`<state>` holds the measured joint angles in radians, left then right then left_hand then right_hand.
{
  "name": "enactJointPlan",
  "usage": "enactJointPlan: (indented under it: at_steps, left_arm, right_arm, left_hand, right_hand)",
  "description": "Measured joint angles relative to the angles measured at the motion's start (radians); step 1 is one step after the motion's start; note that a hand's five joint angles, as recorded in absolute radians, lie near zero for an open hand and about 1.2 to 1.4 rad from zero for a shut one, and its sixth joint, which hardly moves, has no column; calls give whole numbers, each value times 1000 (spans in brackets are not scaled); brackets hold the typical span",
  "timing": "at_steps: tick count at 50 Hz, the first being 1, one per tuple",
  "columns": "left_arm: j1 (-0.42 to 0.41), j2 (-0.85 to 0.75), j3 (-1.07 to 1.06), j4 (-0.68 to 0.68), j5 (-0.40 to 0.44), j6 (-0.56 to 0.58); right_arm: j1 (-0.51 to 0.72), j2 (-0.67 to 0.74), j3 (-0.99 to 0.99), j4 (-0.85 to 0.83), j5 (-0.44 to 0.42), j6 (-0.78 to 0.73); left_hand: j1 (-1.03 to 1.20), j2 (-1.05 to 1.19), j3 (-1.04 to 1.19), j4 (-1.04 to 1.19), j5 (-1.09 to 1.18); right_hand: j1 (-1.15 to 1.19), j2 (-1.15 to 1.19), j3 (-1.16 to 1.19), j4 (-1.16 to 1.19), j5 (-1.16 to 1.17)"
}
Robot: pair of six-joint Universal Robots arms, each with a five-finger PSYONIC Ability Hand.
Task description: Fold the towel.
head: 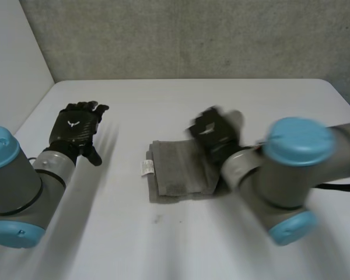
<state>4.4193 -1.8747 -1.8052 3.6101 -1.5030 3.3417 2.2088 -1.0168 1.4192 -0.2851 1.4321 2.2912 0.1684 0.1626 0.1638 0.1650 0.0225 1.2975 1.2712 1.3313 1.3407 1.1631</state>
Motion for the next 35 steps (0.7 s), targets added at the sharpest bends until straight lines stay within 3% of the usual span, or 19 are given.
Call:
enactJointPlan:
  at_steps: [8,12,14,15,19,24,30,35]
  left_arm:
    - [-1,45,21,-25,-6,-16]
    - [-2,62,60,-75,-6,-65]
    - [-3,62,97,-118,-6,-107]
    - [-5,58,115,-137,-5,-124]
    - [-26,26,179,-195,-4,-173]
    - [-114,-67,292,-269,-6,-213]
    - [-237,-211,434,-342,-22,-222]
    - [-330,-358,561,-408,-84,-219]
  right_arm:
    - [176,198,-218,248,-111,-103]
    - [183,178,-230,236,-112,-15]
    - [155,119,-198,178,-89,110]
    - [134,86,-178,147,-72,179]
    - [65,4,-122,94,-13,373]
    - [-34,-43,-92,143,46,562]
    - [-92,25,-149,284,58,645]
    - [-99,124,-235,387,52,659]
  left_hand:
    - [0,0,0,0,0]
    - [0,0,0,0,0]
    - [0,0,0,0,0]
    - [0,0,0,0,0]
    - [0,0,0,0,0]
    - [3,10,9,7,0]
    - [3,13,11,10,0]
    - [3,13,11,10,0]
  right_hand:
    - [-5,11,-9,-10,-10]
    - [-615,-600,-607,-609,-634]
    - [-963,-947,-975,-980,-1020]
    - [-1022,-1005,-1055,-1062,-1096]
    - [-1070,-1028,-1095,-1092,-1112]
    - [-1072,-1028,-1095,-1092,-1112]
    - [-1072,-1028,-1095,-1092,-1112]
    - [-1073,-1028,-1095,-1092,-1112]
